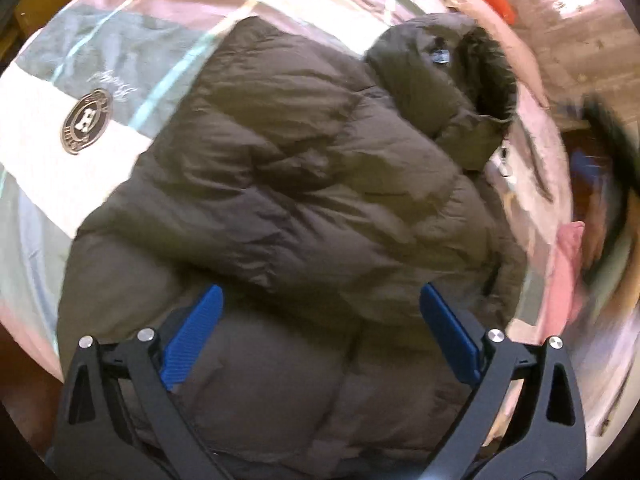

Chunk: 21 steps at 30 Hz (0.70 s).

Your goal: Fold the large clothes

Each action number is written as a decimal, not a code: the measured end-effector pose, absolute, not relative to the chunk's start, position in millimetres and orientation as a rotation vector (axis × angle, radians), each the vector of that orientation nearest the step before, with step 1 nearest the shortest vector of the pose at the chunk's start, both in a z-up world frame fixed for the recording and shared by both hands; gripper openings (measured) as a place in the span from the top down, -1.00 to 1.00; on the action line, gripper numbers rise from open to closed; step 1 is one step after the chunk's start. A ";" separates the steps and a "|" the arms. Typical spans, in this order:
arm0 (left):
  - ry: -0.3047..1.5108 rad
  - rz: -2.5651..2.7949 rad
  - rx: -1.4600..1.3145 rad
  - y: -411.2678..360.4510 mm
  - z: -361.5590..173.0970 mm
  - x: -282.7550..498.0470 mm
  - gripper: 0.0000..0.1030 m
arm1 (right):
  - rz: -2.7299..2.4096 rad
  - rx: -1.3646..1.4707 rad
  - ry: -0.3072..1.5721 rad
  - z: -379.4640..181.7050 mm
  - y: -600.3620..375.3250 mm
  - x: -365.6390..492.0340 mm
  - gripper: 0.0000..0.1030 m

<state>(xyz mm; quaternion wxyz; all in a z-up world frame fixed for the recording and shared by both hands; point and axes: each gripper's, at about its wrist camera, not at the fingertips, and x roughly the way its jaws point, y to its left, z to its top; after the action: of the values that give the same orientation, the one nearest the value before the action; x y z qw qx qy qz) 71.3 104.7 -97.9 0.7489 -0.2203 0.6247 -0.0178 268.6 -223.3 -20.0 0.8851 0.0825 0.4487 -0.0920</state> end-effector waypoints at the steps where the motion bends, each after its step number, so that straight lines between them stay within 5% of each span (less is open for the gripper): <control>1: 1.375 -0.030 -0.477 109.6 -103.9 70.0 -0.94 | -0.222 0.124 0.964 -31.5 -225.1 308.6 -0.75; 10: 1.411 -0.038 -0.494 110.4 -122.0 88.4 -0.94 | -0.477 0.030 1.098 -140.7 -237.9 450.0 -0.70; 12: 1.417 -0.039 -0.472 105.5 -124.5 89.2 -0.94 | -0.518 0.010 1.133 -165.7 -242.3 447.4 0.78; 16: 1.463 -0.017 -0.501 103.9 -138.5 95.3 -0.94 | -0.386 0.050 0.974 -140.2 -238.7 414.5 0.82; 21: 1.435 0.050 -0.511 112.8 -139.1 99.4 -0.94 | -0.056 0.198 0.663 -12.9 -248.9 293.1 0.83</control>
<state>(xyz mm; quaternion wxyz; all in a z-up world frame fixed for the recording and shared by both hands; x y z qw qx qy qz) 99.5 112.8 -139.1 0.7236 -0.2314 0.6499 0.0224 293.1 -248.9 -12.9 0.9404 0.0971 0.3248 -0.0277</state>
